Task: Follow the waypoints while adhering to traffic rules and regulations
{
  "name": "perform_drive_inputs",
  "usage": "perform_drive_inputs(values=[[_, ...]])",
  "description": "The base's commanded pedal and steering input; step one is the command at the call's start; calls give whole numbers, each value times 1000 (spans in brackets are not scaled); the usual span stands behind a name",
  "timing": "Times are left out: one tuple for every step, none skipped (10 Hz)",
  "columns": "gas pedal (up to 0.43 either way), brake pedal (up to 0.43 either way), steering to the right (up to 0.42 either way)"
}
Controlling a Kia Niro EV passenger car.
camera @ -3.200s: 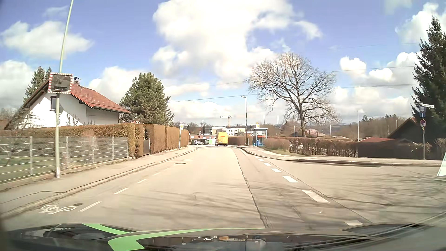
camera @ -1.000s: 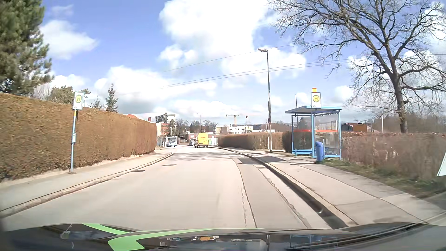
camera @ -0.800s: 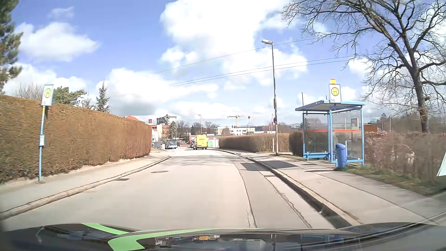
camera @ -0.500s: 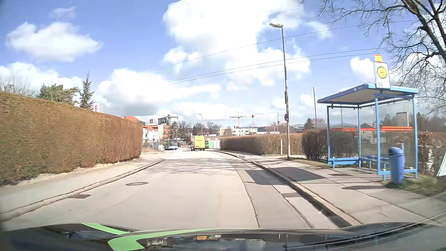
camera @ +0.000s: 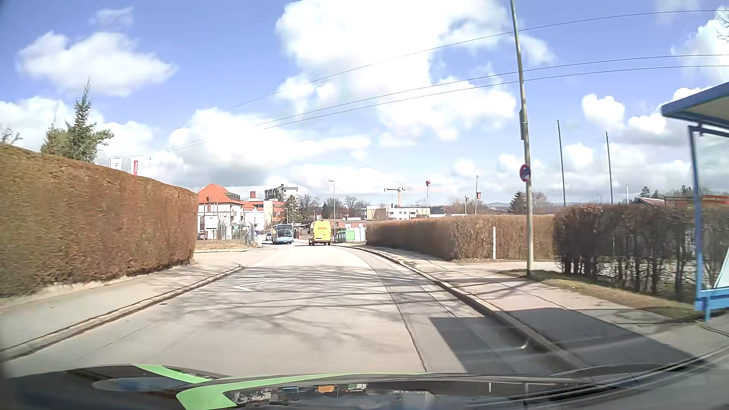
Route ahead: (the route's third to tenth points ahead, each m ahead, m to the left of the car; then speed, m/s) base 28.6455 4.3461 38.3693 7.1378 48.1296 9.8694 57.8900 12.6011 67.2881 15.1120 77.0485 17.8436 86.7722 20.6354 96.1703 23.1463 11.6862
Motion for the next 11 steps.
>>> perform_drive_inputs(values=[[47, 0, -21], [47, 0, -22], [47, 0, -23], [47, 0, -24], [47, 0, -25], [47, 0, -26], [47, 0, -27], [47, 0, -26], [47, 0, -27], [47, 0, -26], [47, 0, -26]])
